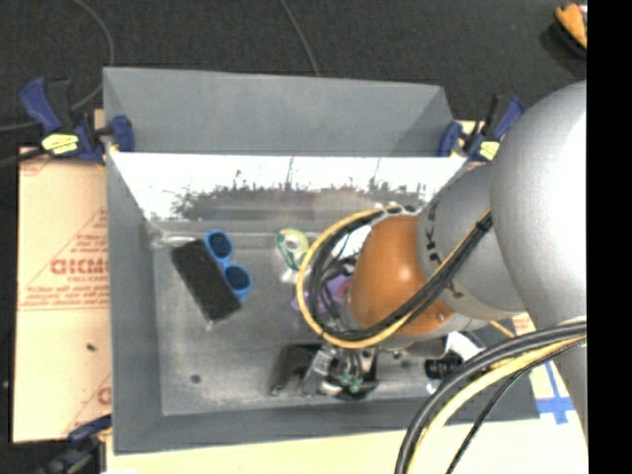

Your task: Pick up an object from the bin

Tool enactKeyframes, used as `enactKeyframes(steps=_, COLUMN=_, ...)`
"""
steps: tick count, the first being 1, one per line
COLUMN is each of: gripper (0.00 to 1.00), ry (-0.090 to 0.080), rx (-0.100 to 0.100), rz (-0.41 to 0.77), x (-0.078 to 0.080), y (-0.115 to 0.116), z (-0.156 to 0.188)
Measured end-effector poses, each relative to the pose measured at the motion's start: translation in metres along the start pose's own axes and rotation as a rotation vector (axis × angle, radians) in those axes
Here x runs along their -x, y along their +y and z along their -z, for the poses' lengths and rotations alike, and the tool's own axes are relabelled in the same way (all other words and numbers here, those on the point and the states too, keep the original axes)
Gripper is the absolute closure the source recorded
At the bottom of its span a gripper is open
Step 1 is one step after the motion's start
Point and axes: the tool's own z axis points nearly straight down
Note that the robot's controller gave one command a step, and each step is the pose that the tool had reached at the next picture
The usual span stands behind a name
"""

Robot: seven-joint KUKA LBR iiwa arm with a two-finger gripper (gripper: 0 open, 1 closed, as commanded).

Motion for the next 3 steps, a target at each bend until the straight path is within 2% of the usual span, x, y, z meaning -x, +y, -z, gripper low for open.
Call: enactKeyframes(steps=3, gripper=1.00, ry=0.000, rx=-0.001, rz=0.001, x=-0.0005, y=-0.0005, z=0.0028)
